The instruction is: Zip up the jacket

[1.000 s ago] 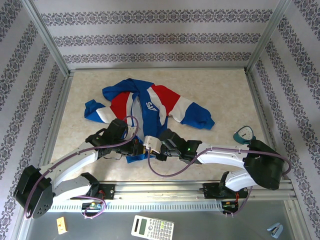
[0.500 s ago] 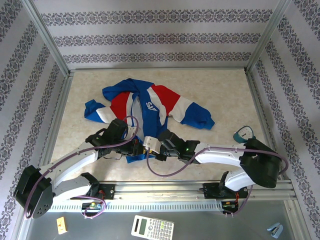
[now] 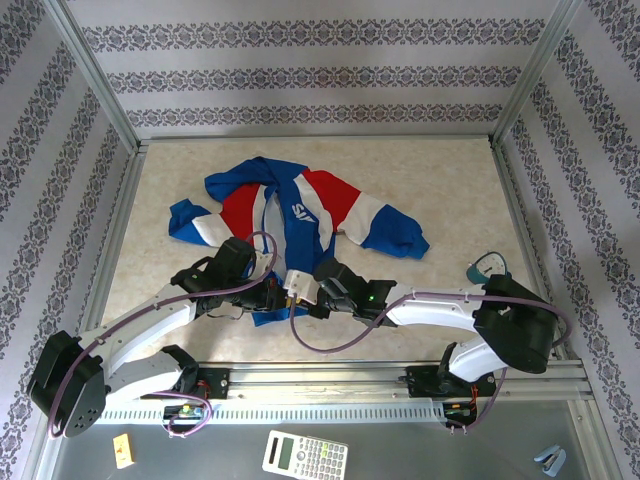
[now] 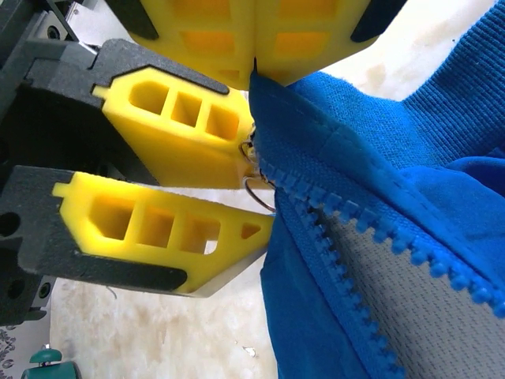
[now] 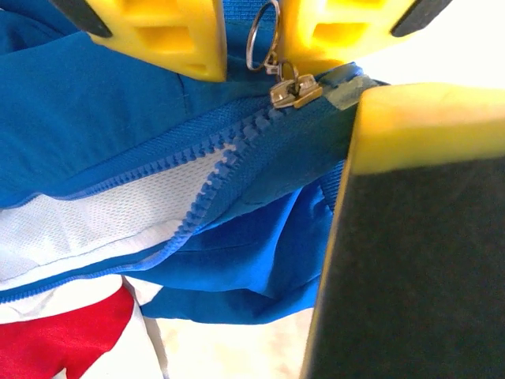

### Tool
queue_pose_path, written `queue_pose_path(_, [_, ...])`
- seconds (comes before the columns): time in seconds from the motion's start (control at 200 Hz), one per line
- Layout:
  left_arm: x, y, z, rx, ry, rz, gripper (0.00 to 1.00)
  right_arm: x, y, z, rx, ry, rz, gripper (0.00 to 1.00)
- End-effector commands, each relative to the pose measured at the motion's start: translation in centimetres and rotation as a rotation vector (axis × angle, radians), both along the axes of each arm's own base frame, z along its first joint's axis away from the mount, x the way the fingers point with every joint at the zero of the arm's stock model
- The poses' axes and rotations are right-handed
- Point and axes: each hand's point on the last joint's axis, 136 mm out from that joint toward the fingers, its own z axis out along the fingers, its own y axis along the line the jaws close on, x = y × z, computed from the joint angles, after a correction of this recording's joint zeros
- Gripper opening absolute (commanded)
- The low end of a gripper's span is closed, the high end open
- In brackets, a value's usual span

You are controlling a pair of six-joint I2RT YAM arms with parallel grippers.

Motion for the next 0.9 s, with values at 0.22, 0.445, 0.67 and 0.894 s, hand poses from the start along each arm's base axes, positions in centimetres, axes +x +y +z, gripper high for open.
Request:
queue_pose_path(0.22, [-0.6,0.7,0.1,0.028,-0.02,-0.013,0.1,0.3,0.9,1.0,-0.003,-0.017,0.006,0.0])
queue_pose_path(0.445, [-0.1,1.4,0.6,0.027,-0.054,0.044,0.42,-0.8,0.7,0.2,-0.006,0.054,0.017,0.0])
queue_pose_path(0.67, [0.4,2.9,1.3,-0.019,-0.085,0.182,0.52,-1.8,0.9,-0.1,0.009,0.116,0.036,0.0])
queue_pose_path(0.894, [1.3,3.6,1.7,-0.155,-0.088,0.331,0.52,-2.2,1.1,-0.4,0.011,0.149,0.047,0.0])
